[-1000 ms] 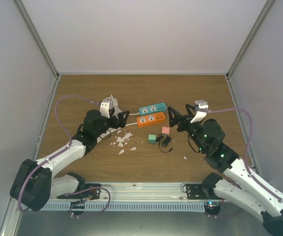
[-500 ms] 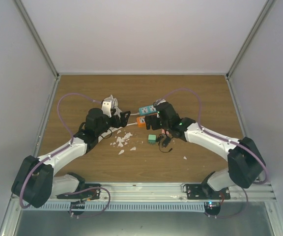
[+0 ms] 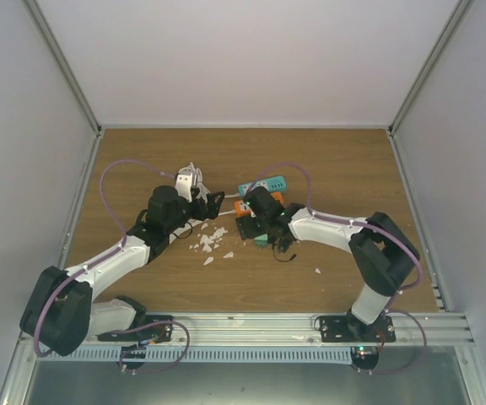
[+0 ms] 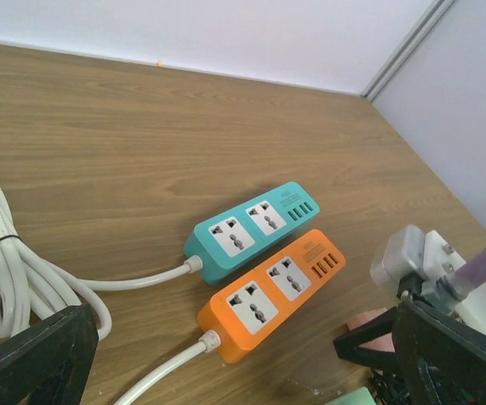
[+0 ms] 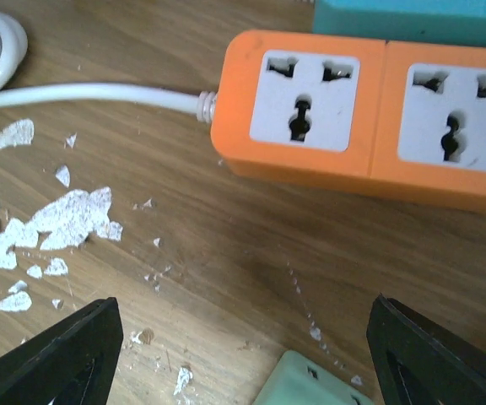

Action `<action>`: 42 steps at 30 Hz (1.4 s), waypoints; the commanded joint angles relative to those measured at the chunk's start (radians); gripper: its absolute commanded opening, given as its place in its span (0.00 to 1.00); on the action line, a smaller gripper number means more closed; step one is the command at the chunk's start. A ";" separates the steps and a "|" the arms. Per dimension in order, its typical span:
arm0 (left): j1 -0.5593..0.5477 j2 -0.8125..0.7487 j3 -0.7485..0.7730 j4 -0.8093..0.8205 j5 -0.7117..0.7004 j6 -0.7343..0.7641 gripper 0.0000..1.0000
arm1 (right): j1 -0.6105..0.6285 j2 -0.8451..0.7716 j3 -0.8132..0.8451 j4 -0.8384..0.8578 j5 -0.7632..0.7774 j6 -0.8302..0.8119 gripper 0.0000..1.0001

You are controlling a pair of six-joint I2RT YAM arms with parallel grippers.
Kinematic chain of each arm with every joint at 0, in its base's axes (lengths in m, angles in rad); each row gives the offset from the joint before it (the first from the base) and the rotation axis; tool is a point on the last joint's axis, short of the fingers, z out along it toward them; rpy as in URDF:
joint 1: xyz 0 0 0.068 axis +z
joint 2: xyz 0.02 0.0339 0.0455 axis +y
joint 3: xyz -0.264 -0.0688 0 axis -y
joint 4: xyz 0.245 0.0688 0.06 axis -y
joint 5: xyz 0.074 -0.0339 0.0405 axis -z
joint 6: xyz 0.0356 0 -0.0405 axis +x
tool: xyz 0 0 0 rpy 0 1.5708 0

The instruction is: Insert the plug

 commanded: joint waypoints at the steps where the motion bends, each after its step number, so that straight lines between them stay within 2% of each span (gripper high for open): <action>1: -0.006 0.016 0.040 0.023 0.003 0.008 0.99 | 0.035 -0.016 0.040 -0.052 0.070 0.008 0.82; 5: -0.009 0.012 0.045 0.018 0.016 0.007 0.99 | 0.042 -0.055 0.057 -0.105 0.138 0.018 0.82; 13: -0.012 0.004 0.054 0.003 0.032 0.000 0.99 | 0.042 -0.060 0.058 -0.230 0.154 0.080 0.80; 18: -0.014 0.014 0.069 -0.016 0.042 -0.004 0.99 | 0.041 -0.065 0.073 -0.267 0.081 0.122 0.80; 26: -0.017 0.022 0.079 -0.034 0.051 -0.007 0.99 | 0.026 0.019 0.116 -0.309 -0.029 0.171 0.81; 34: -0.019 0.021 0.082 -0.039 0.053 -0.010 0.99 | -0.007 0.055 0.161 -0.388 0.028 0.204 0.80; 42: -0.020 0.040 0.092 -0.047 0.054 -0.010 0.99 | -0.049 0.070 0.158 -0.408 0.000 0.210 0.73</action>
